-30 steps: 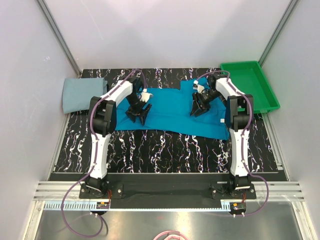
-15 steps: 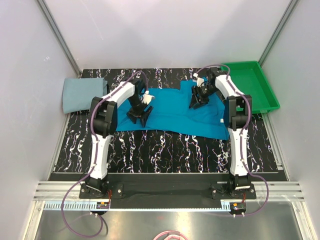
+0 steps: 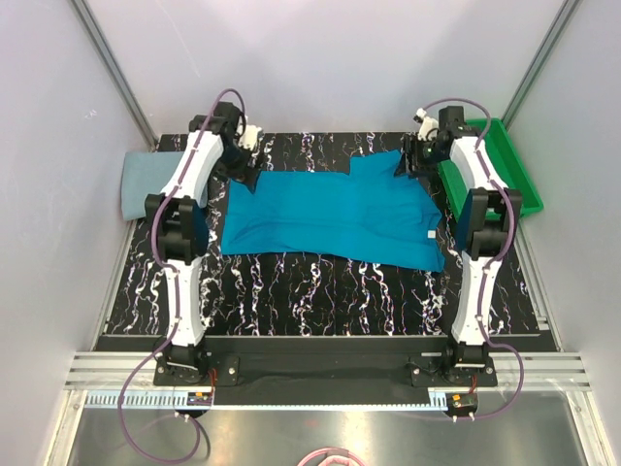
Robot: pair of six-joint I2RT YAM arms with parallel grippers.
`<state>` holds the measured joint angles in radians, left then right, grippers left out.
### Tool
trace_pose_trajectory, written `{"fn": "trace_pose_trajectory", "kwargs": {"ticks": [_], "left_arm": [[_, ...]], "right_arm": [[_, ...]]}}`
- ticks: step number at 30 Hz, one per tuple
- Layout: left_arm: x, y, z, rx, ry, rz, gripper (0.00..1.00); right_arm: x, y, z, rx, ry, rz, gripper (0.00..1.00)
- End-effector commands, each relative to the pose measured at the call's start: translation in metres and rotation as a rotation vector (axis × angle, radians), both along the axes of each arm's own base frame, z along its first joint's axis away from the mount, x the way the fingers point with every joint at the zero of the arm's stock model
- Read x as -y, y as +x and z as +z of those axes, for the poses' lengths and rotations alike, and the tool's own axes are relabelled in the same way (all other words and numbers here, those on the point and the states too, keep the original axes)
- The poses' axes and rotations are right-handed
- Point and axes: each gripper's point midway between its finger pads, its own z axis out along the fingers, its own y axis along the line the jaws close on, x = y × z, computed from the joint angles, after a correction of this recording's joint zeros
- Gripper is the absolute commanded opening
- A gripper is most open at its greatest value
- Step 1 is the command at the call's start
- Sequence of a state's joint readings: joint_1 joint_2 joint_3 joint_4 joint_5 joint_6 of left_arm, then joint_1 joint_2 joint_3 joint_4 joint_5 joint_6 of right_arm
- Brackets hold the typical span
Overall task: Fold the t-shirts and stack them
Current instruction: Fold the tshirt
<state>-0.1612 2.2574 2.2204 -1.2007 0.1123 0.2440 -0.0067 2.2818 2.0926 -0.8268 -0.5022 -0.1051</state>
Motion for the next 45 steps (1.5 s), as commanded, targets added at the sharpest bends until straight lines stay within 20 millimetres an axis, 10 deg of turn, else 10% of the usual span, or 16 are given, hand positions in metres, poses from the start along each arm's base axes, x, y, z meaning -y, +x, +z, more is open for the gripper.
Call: {"fn": "trace_pose_trajectory", "kwargs": {"ticks": [1, 22, 32, 45], "left_arm": [[0.004, 0.006, -0.014, -0.015, 0.006, -0.019, 0.99], [0.03, -0.047, -0.108, -0.348, -0.054, -0.002, 0.97], [0.023, -0.078, -0.107, -0.411, -0.032, 0.008, 0.95], [0.014, -0.069, -0.104, -0.357, 0.023, 0.028, 0.93]], "right_arm": [[-0.007, -0.009, -0.03, -0.101, 0.008, -0.007, 0.61], [-0.011, -0.061, -0.097, -0.356, 0.03, 0.028, 0.61], [-0.015, -0.097, -0.106, -0.467, 0.055, 0.038, 0.61], [-0.016, -0.126, -0.11, -0.521, 0.043, 0.047, 0.59]]}}
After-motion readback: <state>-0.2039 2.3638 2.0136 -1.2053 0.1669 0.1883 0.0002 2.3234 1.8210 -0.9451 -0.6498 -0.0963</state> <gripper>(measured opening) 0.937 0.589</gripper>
